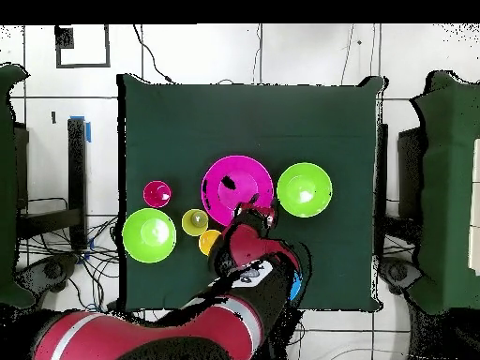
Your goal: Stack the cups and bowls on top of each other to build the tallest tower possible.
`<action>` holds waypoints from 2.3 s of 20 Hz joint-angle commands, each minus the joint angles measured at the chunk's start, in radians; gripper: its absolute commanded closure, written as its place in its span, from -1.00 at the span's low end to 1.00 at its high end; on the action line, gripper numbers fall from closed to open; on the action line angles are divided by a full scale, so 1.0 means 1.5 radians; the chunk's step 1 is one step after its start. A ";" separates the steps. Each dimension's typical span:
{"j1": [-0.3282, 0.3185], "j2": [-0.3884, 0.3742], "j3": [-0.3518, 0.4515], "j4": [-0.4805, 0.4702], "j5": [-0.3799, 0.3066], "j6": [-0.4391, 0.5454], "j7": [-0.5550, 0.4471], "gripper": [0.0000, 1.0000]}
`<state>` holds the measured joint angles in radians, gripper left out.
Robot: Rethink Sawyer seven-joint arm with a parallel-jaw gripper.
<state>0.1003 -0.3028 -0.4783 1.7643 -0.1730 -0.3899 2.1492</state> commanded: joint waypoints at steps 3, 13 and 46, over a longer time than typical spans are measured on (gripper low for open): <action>-0.032 0.008 0.079 -0.022 0.029 -0.012 0.096 -1.00; -0.089 -0.004 0.142 -0.054 -0.068 0.037 0.037 -1.00; -0.107 -0.120 0.163 0.081 -0.084 0.204 0.056 -1.00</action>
<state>-0.0298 -0.4599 -0.3943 1.7734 -0.2563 -0.2342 2.1492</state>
